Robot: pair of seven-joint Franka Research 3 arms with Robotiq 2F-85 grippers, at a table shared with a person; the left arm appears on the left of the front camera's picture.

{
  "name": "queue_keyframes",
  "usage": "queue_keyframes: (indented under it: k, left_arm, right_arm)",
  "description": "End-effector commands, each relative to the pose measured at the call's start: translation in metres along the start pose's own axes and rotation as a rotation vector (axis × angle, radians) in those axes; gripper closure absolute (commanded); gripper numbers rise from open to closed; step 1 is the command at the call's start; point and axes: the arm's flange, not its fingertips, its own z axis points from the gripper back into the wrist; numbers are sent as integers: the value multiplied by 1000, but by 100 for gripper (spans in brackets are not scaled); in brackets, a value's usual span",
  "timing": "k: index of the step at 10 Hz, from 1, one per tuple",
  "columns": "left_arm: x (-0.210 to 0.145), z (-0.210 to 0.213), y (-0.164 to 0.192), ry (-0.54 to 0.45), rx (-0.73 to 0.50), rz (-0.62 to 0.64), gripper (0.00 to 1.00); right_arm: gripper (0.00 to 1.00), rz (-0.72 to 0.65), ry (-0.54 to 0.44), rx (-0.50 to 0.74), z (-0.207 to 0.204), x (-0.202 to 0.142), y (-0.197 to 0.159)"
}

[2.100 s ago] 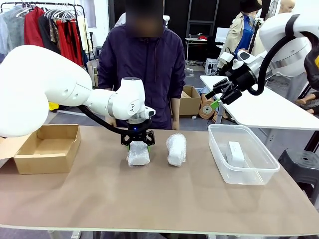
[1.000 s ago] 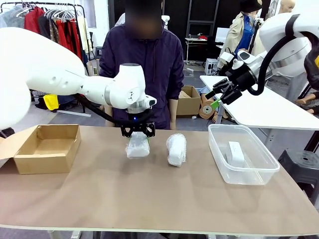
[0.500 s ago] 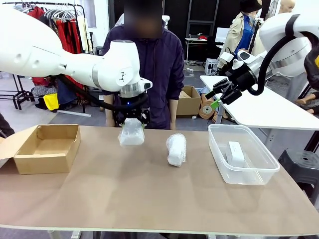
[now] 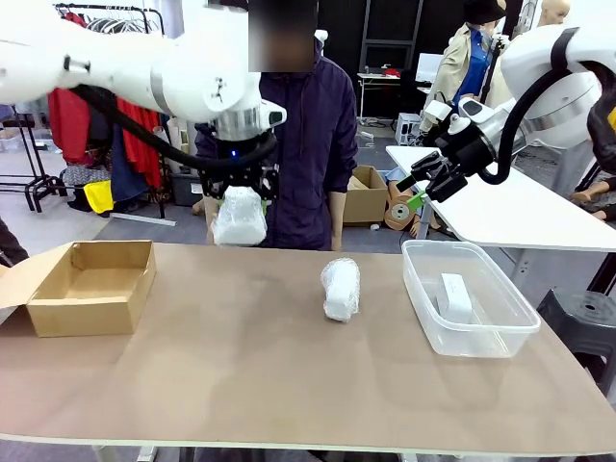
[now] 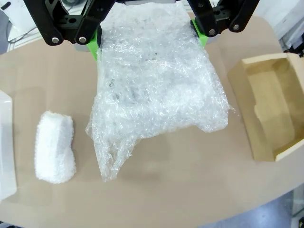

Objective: Separate and place wrapped and unwrapped clocks.
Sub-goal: Pick up the Digital clock indicated by the person.

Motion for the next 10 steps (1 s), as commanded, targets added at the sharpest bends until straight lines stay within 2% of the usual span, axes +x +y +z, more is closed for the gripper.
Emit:
queue_keyframes:
  k: [1,4,9,10]
  left_arm:
    - [-3,17,2,-40,21,16,100]
    - [-10,40,1,-76,24,6,100]
    - [-8,41,3,-90,1,-10,100]
    - [-6,39,-1,-55,-4,-10,100]
  right_arm:
    - [0,3,5,-2,1,2,2]
    - [0,3,5,-2,1,2,2]
    - [0,3,5,-2,1,2,2]
    - [0,3,5,-2,1,2,2]
